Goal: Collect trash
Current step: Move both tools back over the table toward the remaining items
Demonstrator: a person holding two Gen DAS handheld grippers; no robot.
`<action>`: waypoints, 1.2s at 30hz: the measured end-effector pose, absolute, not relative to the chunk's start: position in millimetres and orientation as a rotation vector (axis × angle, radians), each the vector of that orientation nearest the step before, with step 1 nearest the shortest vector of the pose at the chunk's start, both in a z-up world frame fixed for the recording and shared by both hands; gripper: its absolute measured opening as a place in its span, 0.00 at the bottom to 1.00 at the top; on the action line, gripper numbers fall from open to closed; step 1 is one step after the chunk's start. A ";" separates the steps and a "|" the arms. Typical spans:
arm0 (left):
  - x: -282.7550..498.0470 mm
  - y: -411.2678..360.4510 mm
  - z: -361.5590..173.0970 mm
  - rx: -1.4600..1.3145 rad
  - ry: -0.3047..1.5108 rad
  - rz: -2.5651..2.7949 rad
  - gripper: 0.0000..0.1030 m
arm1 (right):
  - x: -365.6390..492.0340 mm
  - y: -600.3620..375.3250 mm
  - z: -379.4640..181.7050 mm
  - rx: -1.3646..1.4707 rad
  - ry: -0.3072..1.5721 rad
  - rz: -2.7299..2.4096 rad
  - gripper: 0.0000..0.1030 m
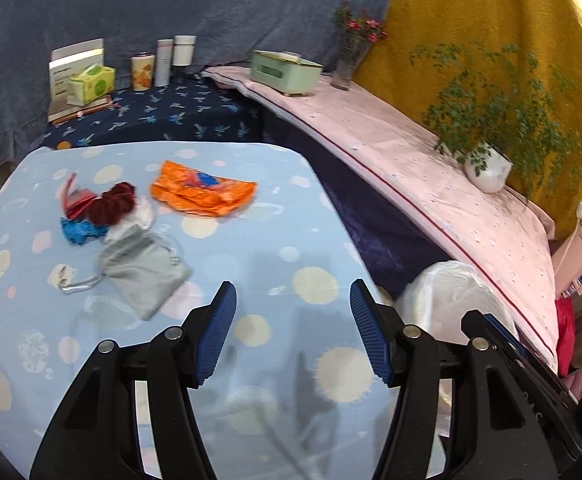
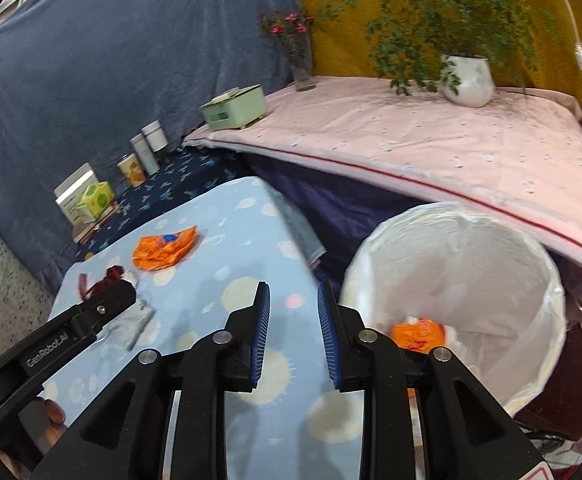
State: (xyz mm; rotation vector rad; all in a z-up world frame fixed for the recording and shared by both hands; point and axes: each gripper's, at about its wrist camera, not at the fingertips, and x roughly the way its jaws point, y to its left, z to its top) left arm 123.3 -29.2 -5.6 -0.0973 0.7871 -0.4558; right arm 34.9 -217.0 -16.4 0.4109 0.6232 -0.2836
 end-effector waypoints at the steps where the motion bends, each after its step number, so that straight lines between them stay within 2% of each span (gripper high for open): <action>1: 125.6 -22.7 -6.5 -0.101 0.787 -0.442 0.59 | 39.4 -209.7 -17.3 0.406 0.628 -0.266 0.29; 12: 157.7 66.6 -22.3 -0.140 0.784 -0.262 0.68 | 87.7 -130.8 -34.8 0.334 0.713 -0.108 0.37; 16: 169.5 99.3 -29.1 -0.149 0.779 -0.197 0.77 | 108.2 -104.4 -44.3 0.314 0.745 -0.060 0.43; 25: 205.2 150.6 -36.4 -0.155 0.769 -0.102 0.82 | 156.0 -64.6 -71.8 0.310 0.820 -0.003 0.43; 36: 263.4 155.7 -45.9 -0.181 0.789 -0.075 0.82 | 198.6 -41.3 -93.6 0.291 0.861 0.011 0.43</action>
